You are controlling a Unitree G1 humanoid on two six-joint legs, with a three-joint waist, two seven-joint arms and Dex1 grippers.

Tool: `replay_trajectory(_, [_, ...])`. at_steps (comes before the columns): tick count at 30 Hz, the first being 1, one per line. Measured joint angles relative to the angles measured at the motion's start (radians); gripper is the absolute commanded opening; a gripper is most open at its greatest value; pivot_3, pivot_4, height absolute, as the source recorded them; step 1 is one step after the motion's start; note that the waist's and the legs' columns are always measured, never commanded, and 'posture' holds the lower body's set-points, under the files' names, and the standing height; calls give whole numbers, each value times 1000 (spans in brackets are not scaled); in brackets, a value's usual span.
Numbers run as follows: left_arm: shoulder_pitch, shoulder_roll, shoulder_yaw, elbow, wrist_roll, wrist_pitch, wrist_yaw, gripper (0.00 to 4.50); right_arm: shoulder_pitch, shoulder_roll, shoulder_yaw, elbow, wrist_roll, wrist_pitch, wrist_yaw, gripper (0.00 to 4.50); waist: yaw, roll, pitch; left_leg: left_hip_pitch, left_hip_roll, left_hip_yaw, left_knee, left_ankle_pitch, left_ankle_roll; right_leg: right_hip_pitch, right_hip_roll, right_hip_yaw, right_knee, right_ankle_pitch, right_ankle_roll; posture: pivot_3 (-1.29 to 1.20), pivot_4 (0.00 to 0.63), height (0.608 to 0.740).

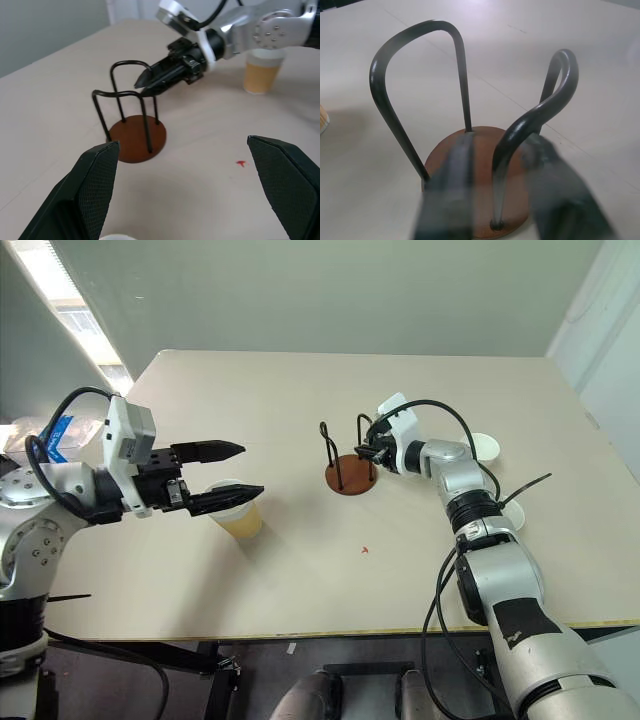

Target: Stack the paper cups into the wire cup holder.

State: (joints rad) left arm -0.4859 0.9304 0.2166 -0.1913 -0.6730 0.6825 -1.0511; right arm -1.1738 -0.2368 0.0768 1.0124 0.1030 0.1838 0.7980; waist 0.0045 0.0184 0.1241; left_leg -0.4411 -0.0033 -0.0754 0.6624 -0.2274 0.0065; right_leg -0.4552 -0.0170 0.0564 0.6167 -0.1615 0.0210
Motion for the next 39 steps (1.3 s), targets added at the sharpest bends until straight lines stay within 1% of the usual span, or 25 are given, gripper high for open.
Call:
replay_trajectory(1, [-6,0,-1,5,-3,2,-9,4500,1,-1,-7,-5,0,3,0,31,0,0,0,0,0,0,0,0,0,0,0,0,0,0,0,0,150,740])
replay_trajectory(5, [-48,0,-10,21,-17,9,-42,4500,36,-41,-20,-81,1,46,11,11,2,0,0,0,0,0,1,0,0,0,0,0,1,0,0,0,150,740])
replay_trajectory(9, [-62,3,-37,37,-18,18,-83,4500,99,-108,-22,-224,4,125,51,11,0,0,0,0,0,0,1,0,0,0,0,0,1,0,1,0,150,740])
replay_trajectory(14, [-74,25,-68,38,-20,24,-147,4500,248,-274,-8,-601,48,302,202,11,2,0,0,0,1,0,1,0,-1,1,1,-1,0,2,4,0,150,740])
replay_trajectory(15, [-77,27,-78,37,-21,24,-157,4500,281,-314,-3,-687,62,343,234,11,1,0,0,0,1,0,1,1,-3,1,1,-1,0,2,4,0,150,740])
replay_trajectory(16, [-78,28,-85,36,-21,24,-168,4500,307,-345,3,-756,76,378,258,11,0,0,0,0,1,0,1,4,-9,2,1,-1,0,2,4,0,150,740])
replay_trajectory(17, [-78,28,-93,36,-21,24,-176,4500,329,-366,8,-813,91,410,277,11,-1,0,0,1,1,0,1,5,-9,2,1,-1,0,1,4,0,150,740])
replay_trajectory(20, [-82,25,-125,26,-25,34,-196,4500,401,-412,23,-964,125,481,309,11,-6,0,0,2,1,0,1,3,-2,2,1,1,1,0,1,0,150,740])
replay_trajectory(22, [-82,19,-149,10,-35,45,-214,4500,458,-444,37,-1063,146,519,325,11,-7,-1,0,4,1,0,1,4,-1,3,2,1,2,0,1,0,150,740])
replay_trajectory(25, [-82,7,-185,-27,-46,60,-234,4500,522,-458,61,-1164,172,560,334,11,-7,-1,0,5,1,0,1,6,0,4,2,1,3,0,1,0,150,740])
replay_trajectory(28, [-82,0,-213,-49,-51,67,-253,4500,544,-458,66,-1220,190,588,326,11,-7,-1,0,6,1,1,1,9,1,5,2,2,3,0,0,0,150,740])
replay_trajectory(32, [-90,0,-227,-47,-49,67,-261,4500,549,-444,85,-1231,195,594,303,11,-7,-1,0,6,1,0,1,12,1,5,2,2,4,2,-1,0,150,740])
replay_trajectory(39, [-96,-1,-230,-41,-38,63,-273,4500,555,-440,114,-1210,183,524,294,11,-8,-2,-1,6,2,0,1,11,1,5,3,2,4,2,-1,0,150,740])
